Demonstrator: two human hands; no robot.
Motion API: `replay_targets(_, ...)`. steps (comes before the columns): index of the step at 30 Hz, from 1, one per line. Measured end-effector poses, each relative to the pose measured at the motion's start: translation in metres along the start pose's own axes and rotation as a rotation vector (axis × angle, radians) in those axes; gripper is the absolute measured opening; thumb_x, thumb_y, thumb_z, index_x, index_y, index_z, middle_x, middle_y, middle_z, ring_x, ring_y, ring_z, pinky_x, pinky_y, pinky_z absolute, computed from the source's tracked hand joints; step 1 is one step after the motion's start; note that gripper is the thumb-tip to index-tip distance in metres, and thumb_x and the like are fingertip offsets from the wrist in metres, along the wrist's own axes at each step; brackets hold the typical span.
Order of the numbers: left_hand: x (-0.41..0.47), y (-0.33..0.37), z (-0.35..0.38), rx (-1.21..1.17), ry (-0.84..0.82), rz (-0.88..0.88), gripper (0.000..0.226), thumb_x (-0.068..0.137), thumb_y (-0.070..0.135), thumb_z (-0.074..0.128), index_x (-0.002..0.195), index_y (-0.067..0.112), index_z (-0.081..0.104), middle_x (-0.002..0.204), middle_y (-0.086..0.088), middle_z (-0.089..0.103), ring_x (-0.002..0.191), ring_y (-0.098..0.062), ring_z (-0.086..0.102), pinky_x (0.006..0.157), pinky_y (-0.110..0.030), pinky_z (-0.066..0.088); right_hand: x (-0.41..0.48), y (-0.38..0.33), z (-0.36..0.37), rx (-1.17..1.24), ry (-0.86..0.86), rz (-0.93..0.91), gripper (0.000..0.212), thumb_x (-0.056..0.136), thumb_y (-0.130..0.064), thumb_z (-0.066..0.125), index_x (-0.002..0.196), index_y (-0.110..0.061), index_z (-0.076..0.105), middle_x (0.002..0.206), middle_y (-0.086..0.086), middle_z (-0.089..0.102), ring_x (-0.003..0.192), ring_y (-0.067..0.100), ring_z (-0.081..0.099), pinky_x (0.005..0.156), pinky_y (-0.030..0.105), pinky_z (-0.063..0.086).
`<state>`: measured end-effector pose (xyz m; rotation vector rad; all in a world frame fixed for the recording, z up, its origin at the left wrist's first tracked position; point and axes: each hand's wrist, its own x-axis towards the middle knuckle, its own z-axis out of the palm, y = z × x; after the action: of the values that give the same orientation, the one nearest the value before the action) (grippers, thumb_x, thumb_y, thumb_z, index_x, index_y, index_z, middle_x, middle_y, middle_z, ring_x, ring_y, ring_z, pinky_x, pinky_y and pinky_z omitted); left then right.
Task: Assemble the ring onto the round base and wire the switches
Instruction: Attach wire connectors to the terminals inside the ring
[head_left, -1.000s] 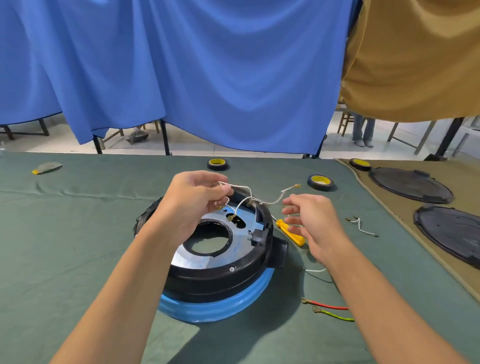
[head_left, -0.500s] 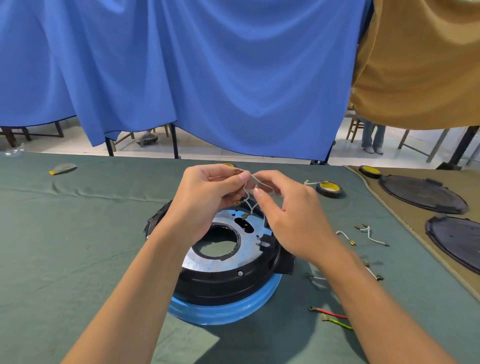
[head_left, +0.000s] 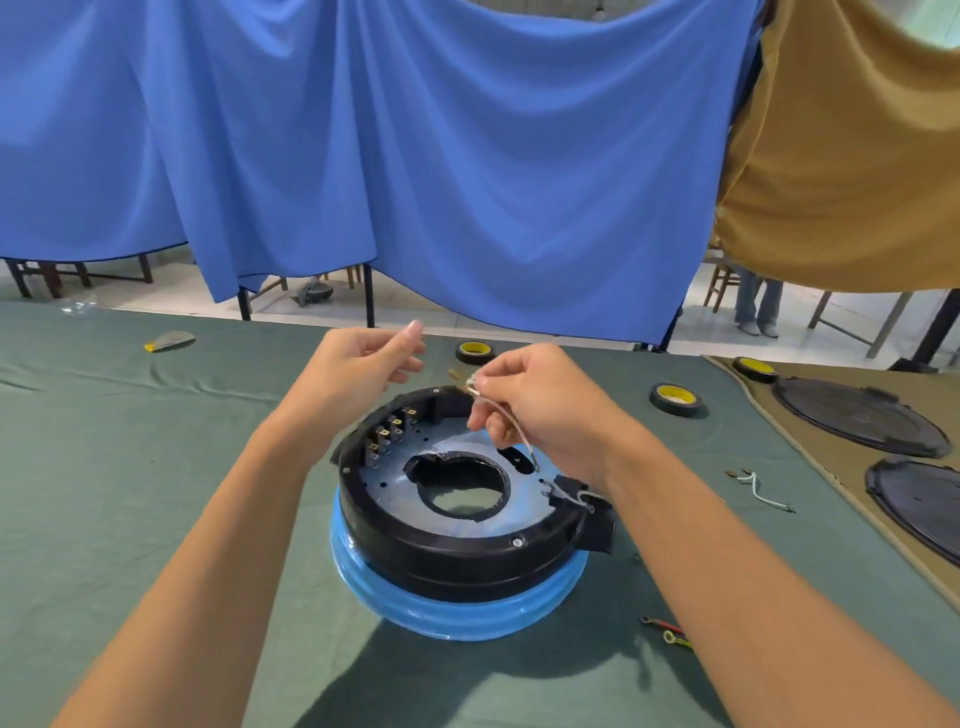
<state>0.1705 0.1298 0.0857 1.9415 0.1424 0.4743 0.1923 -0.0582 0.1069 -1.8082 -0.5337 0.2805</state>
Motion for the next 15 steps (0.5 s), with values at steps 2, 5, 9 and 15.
replay_targets(2,0.005,-0.018,-0.01,0.139,0.048,-0.05,0.03,0.093,0.051,0.058,0.096,0.025,0.072,0.098,0.008,0.073,0.1,-0.013,0.065,0.094,-0.037,0.049,0.005,-0.001,0.009,0.012,-0.021,0.081,0.018,0.099,-0.003,0.043,0.102,0.0,0.06,0.066,0.013,0.064,0.043,0.009,0.05,0.047,0.023,0.046)
replay_targets(5,0.008,-0.037,-0.008,0.182,-0.01,-0.088,0.021,0.092,0.042,0.062,0.104,0.027,0.069,0.105,0.004,0.071,0.103,-0.014,0.064,0.092,-0.034,0.048,0.018,-0.001,0.026,-0.017,0.007,0.219,0.026,0.098,0.0,0.034,0.108,0.0,0.058,0.064,0.012,0.061,0.043,0.01,0.045,0.043,0.021,0.04)
replay_targets(9,0.014,-0.05,0.005,0.186,-0.084,-0.069,0.021,0.095,0.026,0.061,0.114,0.02,0.069,0.113,-0.002,0.071,0.109,-0.017,0.064,0.1,-0.038,0.048,0.037,0.004,0.047,-0.078,0.037,0.32,0.029,0.095,-0.003,0.032,0.114,0.004,0.054,0.066,0.011,0.058,0.042,0.011,0.04,0.046,0.021,0.035)
replay_targets(15,0.019,-0.062,0.005,0.082,-0.068,-0.115,0.021,0.093,0.011,0.062,0.11,0.022,0.068,0.115,-0.006,0.071,0.108,-0.019,0.065,0.101,-0.042,0.049,0.051,0.024,0.063,-0.12,0.075,0.433,0.027,0.093,-0.014,0.041,0.112,-0.003,0.057,0.071,0.01,0.062,0.046,0.012,0.042,0.044,0.02,0.037)
